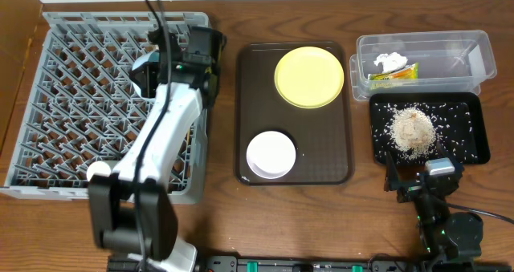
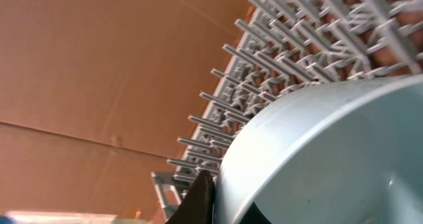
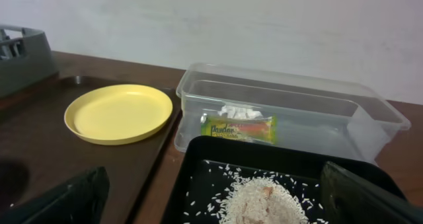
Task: Sort waste into correct bins and load items into the dishwasher
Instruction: 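Carry the light-blue bowl into the dish rack with the left gripper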
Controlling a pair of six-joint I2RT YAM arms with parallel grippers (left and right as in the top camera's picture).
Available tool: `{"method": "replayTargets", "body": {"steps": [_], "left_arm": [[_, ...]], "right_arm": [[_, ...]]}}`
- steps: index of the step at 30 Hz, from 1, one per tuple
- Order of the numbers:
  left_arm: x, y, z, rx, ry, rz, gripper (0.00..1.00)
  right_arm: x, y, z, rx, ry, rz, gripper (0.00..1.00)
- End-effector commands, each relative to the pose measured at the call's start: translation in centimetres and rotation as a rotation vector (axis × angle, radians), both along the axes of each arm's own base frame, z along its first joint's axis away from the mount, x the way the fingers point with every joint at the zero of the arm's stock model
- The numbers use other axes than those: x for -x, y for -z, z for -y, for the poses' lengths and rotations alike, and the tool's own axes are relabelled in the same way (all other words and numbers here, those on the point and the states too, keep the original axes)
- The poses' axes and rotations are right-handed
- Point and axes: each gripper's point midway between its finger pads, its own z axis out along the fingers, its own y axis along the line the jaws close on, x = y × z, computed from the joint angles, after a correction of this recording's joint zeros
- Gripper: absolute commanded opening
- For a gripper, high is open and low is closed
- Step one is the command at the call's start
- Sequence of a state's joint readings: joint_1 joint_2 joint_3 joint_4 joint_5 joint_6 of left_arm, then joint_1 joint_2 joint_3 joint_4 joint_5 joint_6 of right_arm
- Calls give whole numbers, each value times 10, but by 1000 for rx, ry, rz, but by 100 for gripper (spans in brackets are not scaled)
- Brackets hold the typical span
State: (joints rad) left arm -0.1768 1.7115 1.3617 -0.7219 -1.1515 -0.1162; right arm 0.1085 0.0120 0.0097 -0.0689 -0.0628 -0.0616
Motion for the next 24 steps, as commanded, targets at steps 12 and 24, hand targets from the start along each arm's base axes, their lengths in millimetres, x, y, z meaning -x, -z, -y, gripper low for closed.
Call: {"method": "replayTargets", "body": {"steps": [12,24], "left_arm": [[-15,51,-8,-243,-78,-127,8],[-14,41,-7,-296,-93,-107,8]], "right_arm": [[0,1,1,-12,6,-2,99],[0,1,1,-12,6,-2,99]]}}
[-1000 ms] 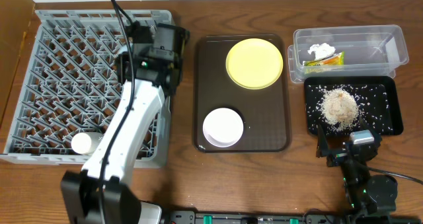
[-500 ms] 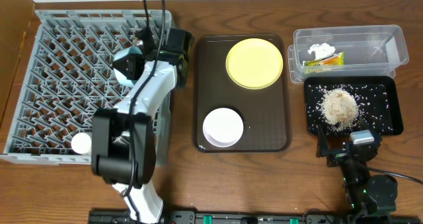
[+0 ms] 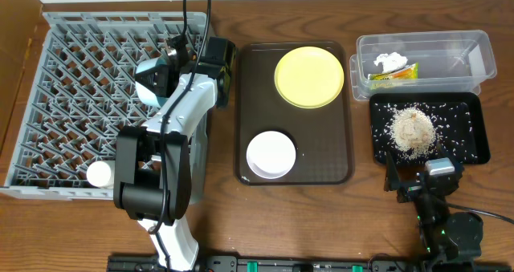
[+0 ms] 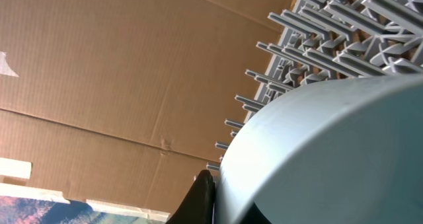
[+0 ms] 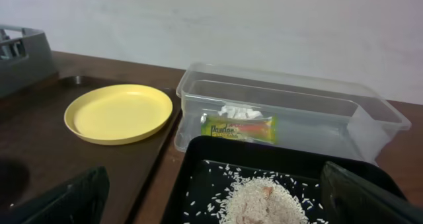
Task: Sort waste into correct bins and load items into the dishwasher
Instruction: 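Carry the light-blue bowl into the dish rack with the left gripper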
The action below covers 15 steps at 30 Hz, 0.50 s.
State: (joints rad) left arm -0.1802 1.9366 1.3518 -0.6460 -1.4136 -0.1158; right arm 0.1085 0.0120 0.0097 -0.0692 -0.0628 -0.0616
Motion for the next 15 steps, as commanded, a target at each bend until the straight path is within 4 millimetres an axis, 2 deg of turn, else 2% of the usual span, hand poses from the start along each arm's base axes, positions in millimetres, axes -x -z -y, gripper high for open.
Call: {"method": "replayTargets", "body": {"steps": [1,4,7,12,15], "left_arm": [[0,7,0,-4,-3,1,8],[-2,26,7,96,31,-41,8],[-3,46,19,203,71,-97,13],[3,59,32,272,98,-167,17],[18,50,37,312,77,-125,40]], "right_arm": [[0,1,1,-12,6,-2,99],[0,1,1,-12,6,-2,99],[0,1,1,-12,6,-2,99],[0,1,1,-12,6,-2,99],[0,1,1,-12,6,-2,99]]}}
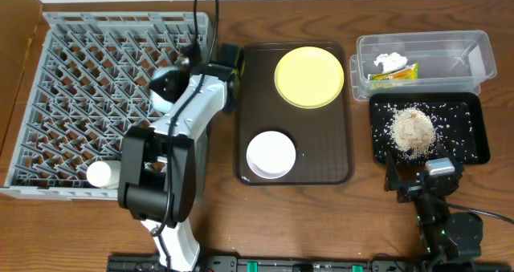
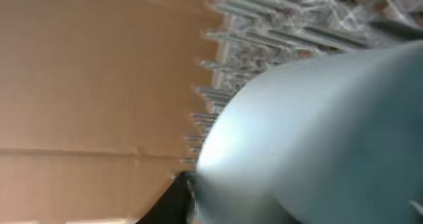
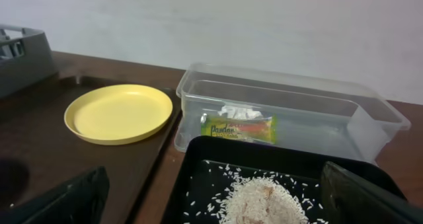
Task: Sort waste into correct bins and load items into the dishwasher
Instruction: 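Carry the light-blue bowl into the dish rack with the left gripper, then move the left gripper to the pink-white bowl and grasp it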
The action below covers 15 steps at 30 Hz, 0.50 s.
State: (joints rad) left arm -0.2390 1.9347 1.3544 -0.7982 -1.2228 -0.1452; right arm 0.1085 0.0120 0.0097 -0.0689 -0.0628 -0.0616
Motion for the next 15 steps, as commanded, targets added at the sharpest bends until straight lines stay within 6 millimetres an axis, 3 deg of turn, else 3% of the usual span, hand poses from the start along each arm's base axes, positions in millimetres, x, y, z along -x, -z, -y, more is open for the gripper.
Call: {"method": "replayTargets", "body": {"steps": [1,6,13,15], "left_arm": [[16,18,14,202,-25,19,46],[36,27,54,574,10,-36,58],[60,14,160,1266,148,-93,61],[67,11,180,1381,170,-128,61]], "right_arm": [[0,1,1,-12,6,-2,99],[0,1,1,-12,6,-2,99],[0,1,1,-12,6,-2,99],[0,1,1,-12,6,-2,99]]}}
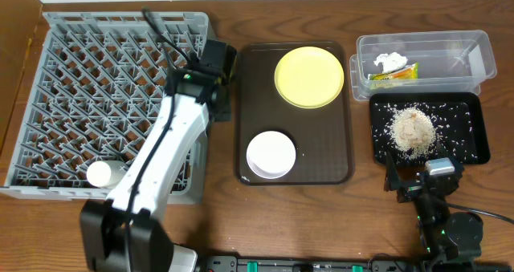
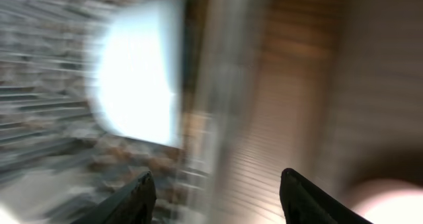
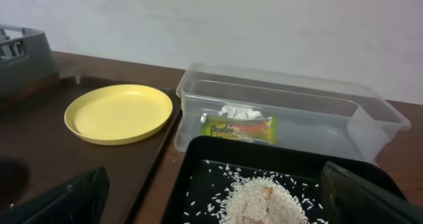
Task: Sort waste into correct bins and load items into the dishwasher
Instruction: 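Move the left gripper to the pink-white bowl and grasp it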
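Observation:
My left gripper [image 1: 214, 61] hangs over the right edge of the grey dish rack [image 1: 48, 103], next to the brown tray [image 1: 245, 111]. The left wrist view is smeared by motion, but the left gripper [image 2: 215, 179] shows open with nothing between its fingers. A pale blurred patch [image 2: 139, 72] over the rack tines may be the light blue bowl; from overhead my arm hides that spot. A yellow plate [image 1: 309, 77] and a white dish [image 1: 271, 154] lie on the tray. My right gripper [image 3: 213, 184] rests open near the black tray of rice [image 3: 264, 197].
A white cup [image 1: 99, 173] lies in the rack's near left corner. The clear bin [image 1: 423, 55] at the back right holds a green wrapper [image 3: 238, 128] and crumpled tissue [image 1: 390, 61]. A cardboard wall stands left of the rack.
The left gripper was shut on the light blue bowl over the rack. Now it is open and empty, farther right at the rack's edge. The right arm has not moved.
The left gripper held the light blue bowl over the rack's back right part at each earlier moment, shifting slightly nearer and rightward. Now the bowl is out of its jaws and the gripper stands toward the tray. The right gripper stayed parked and open throughout.

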Controlling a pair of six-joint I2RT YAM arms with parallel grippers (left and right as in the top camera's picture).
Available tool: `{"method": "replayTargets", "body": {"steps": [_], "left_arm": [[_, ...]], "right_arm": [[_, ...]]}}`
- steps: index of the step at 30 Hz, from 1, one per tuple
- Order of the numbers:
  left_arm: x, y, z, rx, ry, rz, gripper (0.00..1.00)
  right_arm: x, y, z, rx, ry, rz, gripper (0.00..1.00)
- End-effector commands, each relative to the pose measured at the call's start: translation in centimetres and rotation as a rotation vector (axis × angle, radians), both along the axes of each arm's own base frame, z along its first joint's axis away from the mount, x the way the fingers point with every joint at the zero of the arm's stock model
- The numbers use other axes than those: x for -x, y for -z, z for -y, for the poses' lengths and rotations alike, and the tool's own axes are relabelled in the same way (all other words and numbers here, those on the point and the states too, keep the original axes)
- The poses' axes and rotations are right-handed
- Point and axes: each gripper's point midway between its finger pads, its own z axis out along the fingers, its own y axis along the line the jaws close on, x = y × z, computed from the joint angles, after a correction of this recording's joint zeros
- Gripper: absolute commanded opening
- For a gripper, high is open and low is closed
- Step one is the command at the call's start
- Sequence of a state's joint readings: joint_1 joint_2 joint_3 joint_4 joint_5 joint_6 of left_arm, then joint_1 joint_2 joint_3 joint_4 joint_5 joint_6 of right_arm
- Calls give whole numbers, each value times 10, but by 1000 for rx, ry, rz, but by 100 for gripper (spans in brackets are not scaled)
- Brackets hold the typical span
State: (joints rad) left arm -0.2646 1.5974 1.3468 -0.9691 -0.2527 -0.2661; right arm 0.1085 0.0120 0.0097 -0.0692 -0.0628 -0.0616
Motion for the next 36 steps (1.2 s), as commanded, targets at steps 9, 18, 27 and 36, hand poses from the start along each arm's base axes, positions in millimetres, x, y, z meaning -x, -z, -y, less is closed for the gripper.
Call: {"method": "replayTargets", "body": {"steps": [9,18,27,36], "left_arm": [[46,55,70,381,92,-269,59],[72,115,94,433,121,-418,45],[64,114,126,597,170,-403,25],[69,121,155,547,280,-381,25]], "right_arm": [[0,1,1,-12,6,-2,99],[0,1,1,-12,6,-2,99],[0,1,1,-12,6,-2,99],[0,1,1,-12,6,-2,99]]}}
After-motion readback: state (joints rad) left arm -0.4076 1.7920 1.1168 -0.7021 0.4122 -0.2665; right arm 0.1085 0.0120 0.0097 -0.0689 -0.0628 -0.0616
